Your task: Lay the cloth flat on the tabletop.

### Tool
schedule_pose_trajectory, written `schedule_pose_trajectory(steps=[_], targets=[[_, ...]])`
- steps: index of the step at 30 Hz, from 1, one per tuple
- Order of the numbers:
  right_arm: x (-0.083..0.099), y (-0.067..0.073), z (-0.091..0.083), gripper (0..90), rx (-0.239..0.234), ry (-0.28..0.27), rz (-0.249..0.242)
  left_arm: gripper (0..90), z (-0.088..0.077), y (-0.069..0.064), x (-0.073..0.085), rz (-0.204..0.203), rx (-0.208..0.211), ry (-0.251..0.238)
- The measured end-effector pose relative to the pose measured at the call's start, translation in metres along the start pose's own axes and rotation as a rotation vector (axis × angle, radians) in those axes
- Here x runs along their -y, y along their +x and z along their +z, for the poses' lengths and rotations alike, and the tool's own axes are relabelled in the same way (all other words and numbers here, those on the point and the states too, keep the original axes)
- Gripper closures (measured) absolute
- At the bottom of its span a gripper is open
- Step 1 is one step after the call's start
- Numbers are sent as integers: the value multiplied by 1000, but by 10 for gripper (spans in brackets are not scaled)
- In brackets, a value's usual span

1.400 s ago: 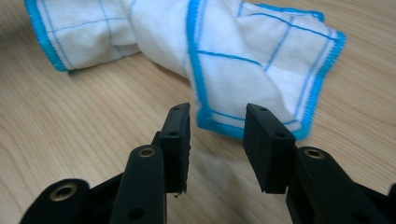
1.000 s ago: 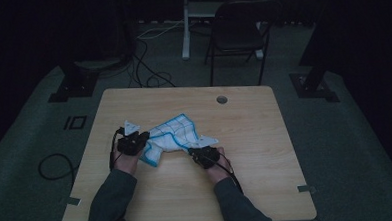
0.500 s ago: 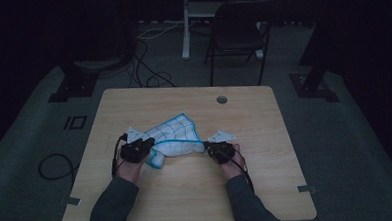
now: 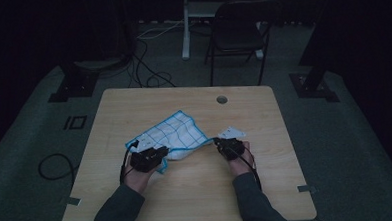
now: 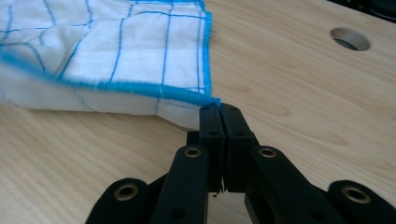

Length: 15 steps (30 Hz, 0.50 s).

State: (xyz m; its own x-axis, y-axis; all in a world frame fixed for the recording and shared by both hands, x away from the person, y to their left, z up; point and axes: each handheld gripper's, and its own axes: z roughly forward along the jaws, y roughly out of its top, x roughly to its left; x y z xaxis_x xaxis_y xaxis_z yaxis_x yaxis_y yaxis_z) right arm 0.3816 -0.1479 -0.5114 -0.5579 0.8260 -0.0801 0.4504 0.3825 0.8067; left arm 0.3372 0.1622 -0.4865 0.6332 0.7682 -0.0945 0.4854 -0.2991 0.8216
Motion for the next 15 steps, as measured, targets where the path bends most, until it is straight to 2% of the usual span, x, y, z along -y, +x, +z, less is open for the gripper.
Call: schedule_pose_trajectory(steps=[4, 10, 15], targets=[[-2, -12, 1, 893, 23, 5, 5, 752, 0, 2, -2, -21, 32, -13], [-5, -22, 2, 893, 44, 7, 16, 728, 2, 8, 0, -36, 29, 2], [-6, -27, 2, 893, 54, 7, 21, 726, 3, 16, 3, -62, 14, -6]])
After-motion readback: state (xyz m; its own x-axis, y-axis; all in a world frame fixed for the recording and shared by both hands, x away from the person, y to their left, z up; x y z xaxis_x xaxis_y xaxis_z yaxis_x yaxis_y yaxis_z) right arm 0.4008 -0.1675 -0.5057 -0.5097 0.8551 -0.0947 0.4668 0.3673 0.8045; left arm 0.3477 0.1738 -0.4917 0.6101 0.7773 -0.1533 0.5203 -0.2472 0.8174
